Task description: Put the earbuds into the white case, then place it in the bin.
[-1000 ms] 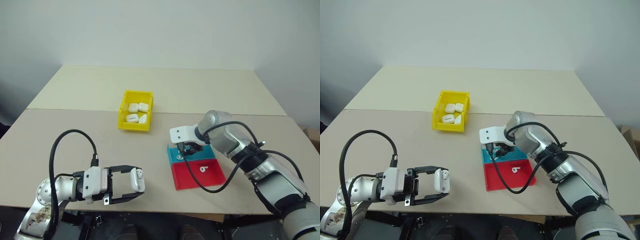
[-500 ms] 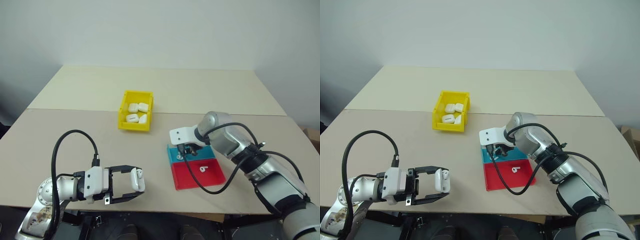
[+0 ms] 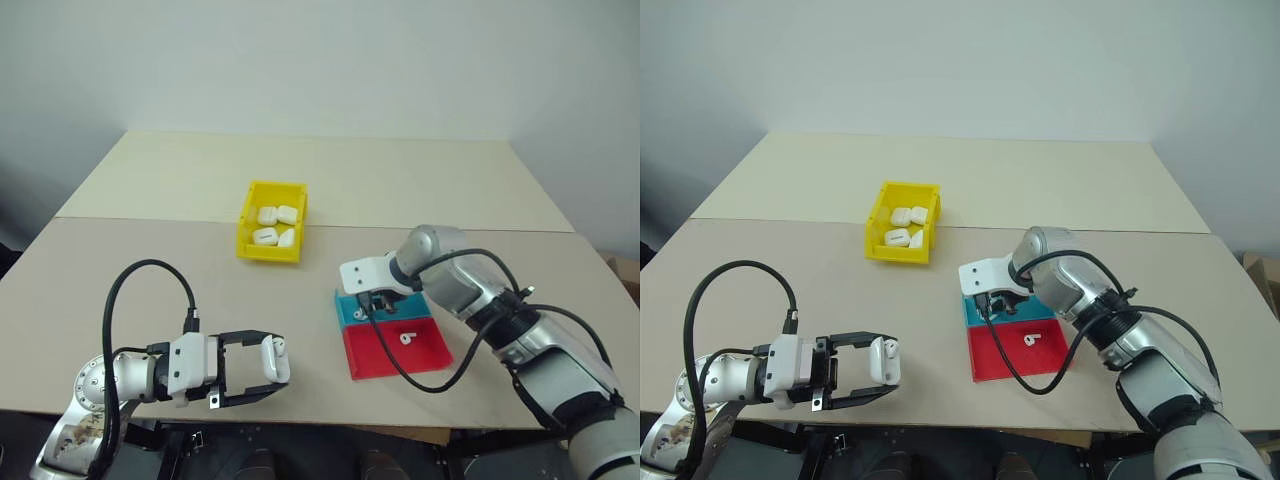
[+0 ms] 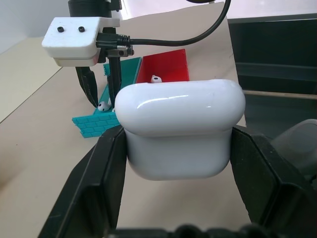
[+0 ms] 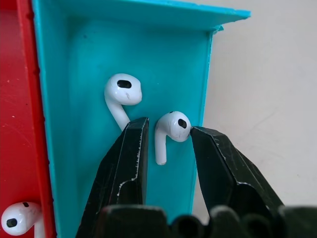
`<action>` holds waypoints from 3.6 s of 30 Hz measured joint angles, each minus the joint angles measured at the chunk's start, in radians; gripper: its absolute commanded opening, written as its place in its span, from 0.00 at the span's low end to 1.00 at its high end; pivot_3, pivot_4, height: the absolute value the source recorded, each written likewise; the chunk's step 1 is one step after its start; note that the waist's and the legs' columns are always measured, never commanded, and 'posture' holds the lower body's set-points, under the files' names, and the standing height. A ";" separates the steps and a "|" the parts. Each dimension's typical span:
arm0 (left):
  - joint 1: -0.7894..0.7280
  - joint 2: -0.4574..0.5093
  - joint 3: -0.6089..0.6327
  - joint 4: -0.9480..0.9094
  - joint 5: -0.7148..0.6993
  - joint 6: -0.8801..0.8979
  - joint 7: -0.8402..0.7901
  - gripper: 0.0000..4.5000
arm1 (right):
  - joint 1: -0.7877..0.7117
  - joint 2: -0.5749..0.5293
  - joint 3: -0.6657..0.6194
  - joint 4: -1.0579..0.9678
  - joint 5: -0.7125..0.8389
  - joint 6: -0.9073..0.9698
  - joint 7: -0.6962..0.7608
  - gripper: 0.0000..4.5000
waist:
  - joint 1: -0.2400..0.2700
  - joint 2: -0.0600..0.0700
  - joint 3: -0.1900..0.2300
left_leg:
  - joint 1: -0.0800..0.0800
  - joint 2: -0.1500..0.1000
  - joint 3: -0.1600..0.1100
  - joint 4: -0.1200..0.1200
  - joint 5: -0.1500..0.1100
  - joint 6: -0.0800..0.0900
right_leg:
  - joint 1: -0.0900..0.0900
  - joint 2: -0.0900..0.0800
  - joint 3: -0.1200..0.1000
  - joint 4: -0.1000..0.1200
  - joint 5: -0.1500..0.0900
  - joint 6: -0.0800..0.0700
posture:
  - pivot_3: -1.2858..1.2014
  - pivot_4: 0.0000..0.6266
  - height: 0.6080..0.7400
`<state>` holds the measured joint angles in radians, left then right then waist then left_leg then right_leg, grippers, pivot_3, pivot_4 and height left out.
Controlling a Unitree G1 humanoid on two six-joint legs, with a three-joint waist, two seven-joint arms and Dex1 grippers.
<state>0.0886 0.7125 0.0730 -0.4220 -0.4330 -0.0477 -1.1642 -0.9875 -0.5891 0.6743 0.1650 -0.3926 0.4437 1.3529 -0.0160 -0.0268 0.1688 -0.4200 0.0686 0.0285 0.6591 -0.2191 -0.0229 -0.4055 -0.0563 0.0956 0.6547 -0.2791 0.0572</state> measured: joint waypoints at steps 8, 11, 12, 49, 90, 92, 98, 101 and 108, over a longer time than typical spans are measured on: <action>0.000 0.000 0.000 0.000 0.000 0.000 0.006 0.63 | 0.002 0.002 0.000 -0.001 -0.008 -0.001 -0.003 0.40 | 0.000 0.000 0.000 | 0.001 0.000 0.000 0.000 0.000 0.000 | 0.001 0.000 0.000 0.000 0.000 0.000 | 0.52 0.24 1.00; 0.000 0.002 0.000 0.000 0.001 0.001 0.009 0.63 | 0.002 0.002 0.000 0.000 -0.014 -0.005 -0.006 0.40 | 0.000 0.000 0.000 | 0.002 0.000 0.000 0.000 0.000 0.000 | 0.001 0.000 0.000 0.001 0.000 0.000 | 0.52 0.24 1.00; 0.000 0.002 -0.001 0.000 0.001 0.001 0.010 0.63 | 0.002 0.002 0.000 0.000 -0.016 -0.008 -0.006 0.40 | 0.000 0.000 0.000 | 0.002 0.000 0.000 0.000 0.000 0.000 | 0.001 0.000 0.000 0.001 0.000 0.000 | 0.52 0.24 1.00; -0.095 -0.013 -0.013 -0.005 -0.049 0.039 0.045 0.63 | 0.029 0.000 -0.089 -0.034 0.013 0.018 -0.012 0.15 | 0.004 0.000 0.000 | 0.002 0.000 0.000 0.000 0.000 0.000 | 0.001 0.000 0.000 0.002 0.000 0.000 | 0.52 0.24 1.00; -0.668 -0.253 -0.092 -0.061 -0.387 0.502 0.271 0.63 | 0.131 0.364 -1.434 -0.886 1.403 1.098 -0.503 0.15 | 0.001 0.000 0.000 | -0.001 -0.002 -0.004 0.001 0.000 0.000 | 0.002 0.001 -0.001 0.001 0.000 0.000 | 0.52 0.24 1.00; -0.672 -0.254 -0.094 -0.052 -0.380 0.502 0.266 0.63 | 0.188 0.342 -1.420 -0.894 1.468 1.055 -0.525 0.15 | 0.000 0.000 0.000 | -0.001 -0.002 -0.005 0.001 0.000 0.000 | 0.002 0.001 -0.001 0.001 0.000 0.000 | 0.52 0.24 1.00; -0.676 -0.261 -0.097 -0.041 -0.368 0.502 0.246 0.63 | 0.278 0.279 -1.317 -0.887 1.616 0.892 -0.625 0.15 | -0.013 0.000 0.000 | -0.001 -0.001 -0.005 0.001 0.000 0.000 | 0.002 0.001 0.000 0.001 -0.001 0.001 | 0.52 0.24 1.00; -0.676 -0.270 -0.098 -0.039 -0.357 0.500 0.240 0.63 | 0.305 0.252 -1.242 -0.874 1.647 0.810 -0.668 0.15 | -0.020 0.000 0.000 | -0.001 -0.002 -0.005 0.001 0.000 0.000 | 0.002 0.001 0.000 0.001 -0.001 0.001 | 0.52 0.24 1.00; -0.676 -0.282 -0.098 -0.039 -0.352 0.498 0.234 0.63 | 0.383 0.163 -1.119 -0.849 1.671 0.658 -0.685 0.15 | -0.024 0.000 0.000 | -0.002 -0.002 -0.005 0.001 0.000 0.000 | 0.002 0.001 -0.001 0.000 -0.001 0.001 | 0.52 0.24 1.00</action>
<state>-0.5874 0.4301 -0.0250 -0.4615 -0.7851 0.4507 -0.9299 -0.6040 -0.4262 -0.4450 -0.6839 1.2788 1.1016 0.6679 -0.0395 -0.0265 0.1687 -0.4217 0.0670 0.0230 0.6599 -0.2188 -0.0230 -0.4033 -0.0555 0.0950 0.6548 -0.2798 0.0581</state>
